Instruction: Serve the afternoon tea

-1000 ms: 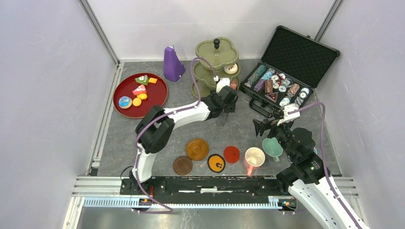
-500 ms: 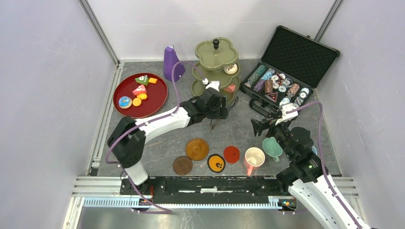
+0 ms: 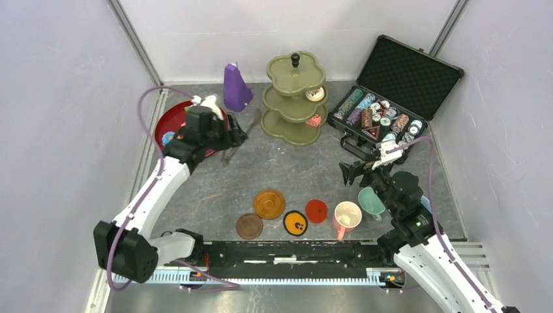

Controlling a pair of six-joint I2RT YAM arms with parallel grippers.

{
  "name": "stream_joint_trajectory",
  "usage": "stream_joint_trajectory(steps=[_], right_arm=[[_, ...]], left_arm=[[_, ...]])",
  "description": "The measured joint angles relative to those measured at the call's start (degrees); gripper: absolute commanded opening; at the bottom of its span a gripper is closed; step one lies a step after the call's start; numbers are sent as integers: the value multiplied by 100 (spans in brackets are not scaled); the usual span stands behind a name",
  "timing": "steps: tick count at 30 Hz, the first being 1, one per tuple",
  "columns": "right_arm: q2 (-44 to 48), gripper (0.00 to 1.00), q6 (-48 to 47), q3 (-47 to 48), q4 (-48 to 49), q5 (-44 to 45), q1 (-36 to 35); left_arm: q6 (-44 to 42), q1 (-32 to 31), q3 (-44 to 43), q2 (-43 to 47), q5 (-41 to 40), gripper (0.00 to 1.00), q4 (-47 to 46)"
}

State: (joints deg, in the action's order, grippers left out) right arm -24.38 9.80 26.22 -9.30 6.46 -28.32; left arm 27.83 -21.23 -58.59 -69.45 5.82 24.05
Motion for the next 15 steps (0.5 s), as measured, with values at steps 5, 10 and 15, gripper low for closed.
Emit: stream_joint_trajectory(steps=[5, 10, 15], right_arm=[[-256, 98, 22, -9, 184, -160, 0], [-286, 98, 39, -9, 256, -234, 0], [-238, 98, 44, -9, 280, -262, 0]], left_arm=[[-343, 1425, -304, 197, -131, 76, 852], [-278, 2728, -319, 2, -426, 75, 1064], [31, 2968, -46, -79, -1095, 79, 780]])
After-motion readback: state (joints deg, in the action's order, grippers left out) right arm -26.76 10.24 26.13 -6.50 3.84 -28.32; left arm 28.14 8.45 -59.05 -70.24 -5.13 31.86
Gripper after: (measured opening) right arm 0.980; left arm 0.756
